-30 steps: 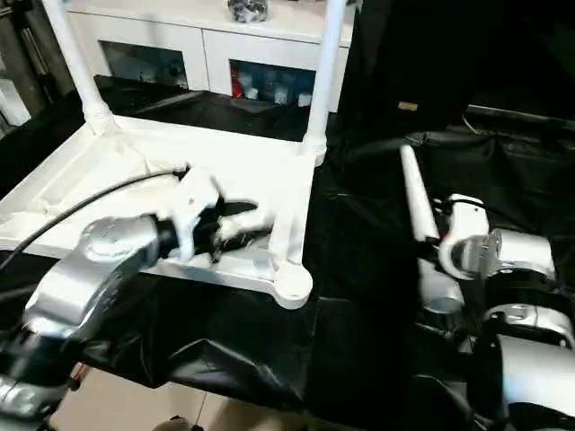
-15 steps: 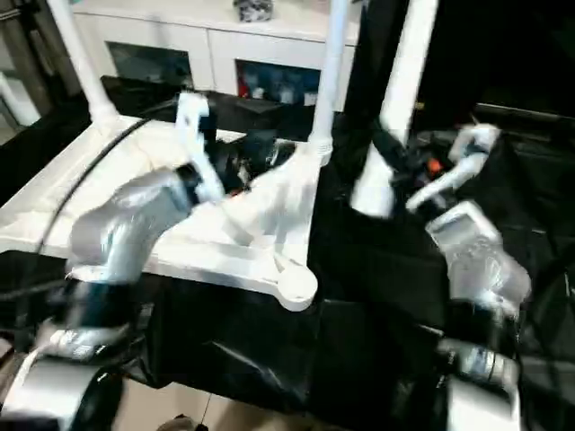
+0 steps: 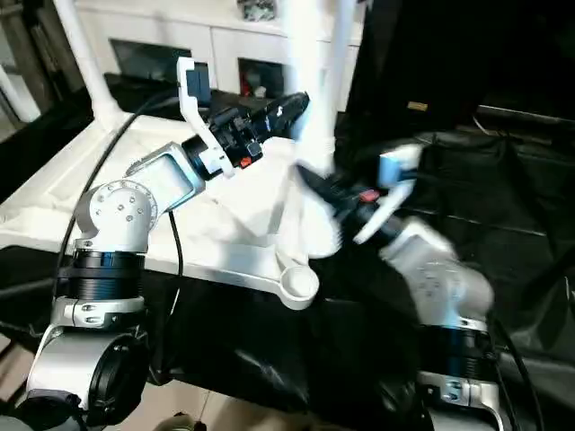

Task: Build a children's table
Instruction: Pick table leg

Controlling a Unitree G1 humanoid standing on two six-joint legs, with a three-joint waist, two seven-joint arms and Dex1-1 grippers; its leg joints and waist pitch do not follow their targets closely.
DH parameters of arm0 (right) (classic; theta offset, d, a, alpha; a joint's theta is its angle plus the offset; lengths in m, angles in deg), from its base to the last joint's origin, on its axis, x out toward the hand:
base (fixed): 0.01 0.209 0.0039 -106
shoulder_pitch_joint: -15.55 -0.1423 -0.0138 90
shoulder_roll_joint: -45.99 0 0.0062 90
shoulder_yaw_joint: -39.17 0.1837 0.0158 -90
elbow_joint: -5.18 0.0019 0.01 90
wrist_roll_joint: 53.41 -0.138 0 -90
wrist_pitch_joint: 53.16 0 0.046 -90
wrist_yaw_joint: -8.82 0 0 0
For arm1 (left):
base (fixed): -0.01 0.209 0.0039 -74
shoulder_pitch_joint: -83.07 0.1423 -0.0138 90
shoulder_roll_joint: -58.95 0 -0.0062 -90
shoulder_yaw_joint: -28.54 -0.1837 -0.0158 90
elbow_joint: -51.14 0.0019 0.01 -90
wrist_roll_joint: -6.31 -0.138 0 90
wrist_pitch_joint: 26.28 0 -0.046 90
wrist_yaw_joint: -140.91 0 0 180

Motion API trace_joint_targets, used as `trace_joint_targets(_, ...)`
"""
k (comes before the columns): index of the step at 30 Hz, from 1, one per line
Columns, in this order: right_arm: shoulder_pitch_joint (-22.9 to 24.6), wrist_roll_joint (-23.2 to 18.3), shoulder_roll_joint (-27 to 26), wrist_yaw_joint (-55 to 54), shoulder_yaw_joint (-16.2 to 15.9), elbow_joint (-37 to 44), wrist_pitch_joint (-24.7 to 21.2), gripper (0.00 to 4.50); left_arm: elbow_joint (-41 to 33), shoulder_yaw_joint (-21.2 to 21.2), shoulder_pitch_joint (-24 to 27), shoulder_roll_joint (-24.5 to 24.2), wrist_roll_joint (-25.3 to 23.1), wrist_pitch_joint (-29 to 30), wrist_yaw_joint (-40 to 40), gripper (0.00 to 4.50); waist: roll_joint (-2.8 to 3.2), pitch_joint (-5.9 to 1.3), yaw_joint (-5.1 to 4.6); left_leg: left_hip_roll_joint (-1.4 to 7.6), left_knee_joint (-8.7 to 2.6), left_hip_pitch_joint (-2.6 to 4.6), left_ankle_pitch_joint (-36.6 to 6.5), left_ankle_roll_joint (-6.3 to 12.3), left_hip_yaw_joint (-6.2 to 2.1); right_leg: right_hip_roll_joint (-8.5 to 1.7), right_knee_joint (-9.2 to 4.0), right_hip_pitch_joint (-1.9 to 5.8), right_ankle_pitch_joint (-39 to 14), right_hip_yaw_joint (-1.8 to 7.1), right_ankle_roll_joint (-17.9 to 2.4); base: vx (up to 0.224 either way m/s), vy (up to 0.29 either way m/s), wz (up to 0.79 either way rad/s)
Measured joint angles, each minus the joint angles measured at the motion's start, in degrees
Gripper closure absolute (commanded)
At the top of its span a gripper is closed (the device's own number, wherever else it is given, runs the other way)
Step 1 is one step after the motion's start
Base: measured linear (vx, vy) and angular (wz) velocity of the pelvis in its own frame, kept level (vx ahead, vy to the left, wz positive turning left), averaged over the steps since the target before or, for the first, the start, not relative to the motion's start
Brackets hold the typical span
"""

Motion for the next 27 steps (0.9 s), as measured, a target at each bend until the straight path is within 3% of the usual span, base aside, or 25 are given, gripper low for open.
trace_joint_targets(8,0.0,5.5,0.3,-0.3,-6.1,-0.9,3.4,2.67,2.5,0.7,0.1,0.1,-0.6,2.3,-6.3,1.86,-0.02,-0.01,0.17,0.00,-0.02,-0.31,-0.1,0.19,-0.03,-0.01,-0.34,-0.04,0.1,-0.09,-0.2,0.000,0.000,0.00)
trace_joint_targets(16,-0.2,6.7,-0.4,-2.5,-7.0,-1.8,4.5,2.67,2.6,2.7,0.1,0.6,-0.2,1.8,-9.2,2.60,-0.01,-0.01,0.15,0.01,0.00,-0.31,-0.1,0.19,-0.06,-0.01,-0.34,-0.01,0.1,-0.12,-0.2,0.000,0.000,0.00)
trace_joint_targets(27,-0.3,6.9,-0.8,-3.2,-7.2,-1.8,5.5,2.67,2.5,2.2,0.2,0.7,-0.2,0.5,-8.8,2.68,0.00,-0.02,0.05,0.01,0.00,-0.31,-0.1,0.19,-0.07,-0.01,-0.35,-0.01,0.2,-0.12,-0.2,0.000,0.000,0.00)
